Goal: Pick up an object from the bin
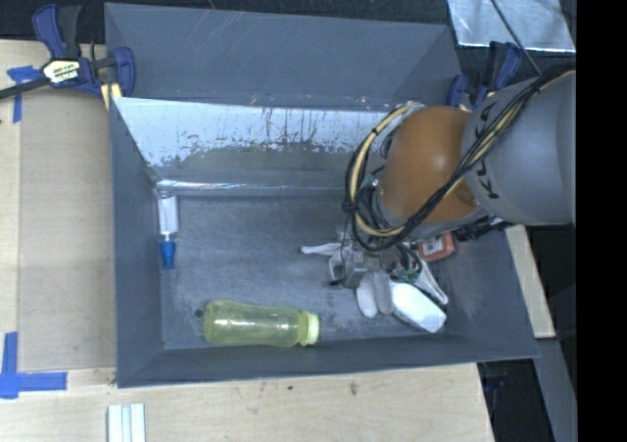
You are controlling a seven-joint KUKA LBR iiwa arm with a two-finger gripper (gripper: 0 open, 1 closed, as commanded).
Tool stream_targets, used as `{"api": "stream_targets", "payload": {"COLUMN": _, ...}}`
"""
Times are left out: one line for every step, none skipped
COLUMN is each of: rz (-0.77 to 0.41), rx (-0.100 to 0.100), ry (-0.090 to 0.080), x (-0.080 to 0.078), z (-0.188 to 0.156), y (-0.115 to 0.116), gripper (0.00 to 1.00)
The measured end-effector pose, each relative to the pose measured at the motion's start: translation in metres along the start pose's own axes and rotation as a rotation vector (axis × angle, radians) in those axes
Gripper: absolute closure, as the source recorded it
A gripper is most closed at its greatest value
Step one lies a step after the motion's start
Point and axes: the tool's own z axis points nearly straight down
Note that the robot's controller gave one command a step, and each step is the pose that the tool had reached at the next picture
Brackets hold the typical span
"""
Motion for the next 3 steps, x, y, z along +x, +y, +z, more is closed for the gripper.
{"api": "stream_targets", "payload": {"rz": -0.03, "rx": 0.0, "ry": 0.0, "x": -0.03, "z": -0.116, "y": -0.004, "gripper": 1.0}}
{"api": "stream_targets", "payload": {"rz": -0.03, "rx": 0.0, "ry": 0.0, "x": -0.03, "z": -0.116, "y": -0.004, "gripper": 1.0}}
{"api": "stream_targets", "payload": {"rz": -0.036, "rx": 0.0, "ry": 0.004, "x": -0.035, "z": -0.154, "y": -0.006, "gripper": 1.0}}
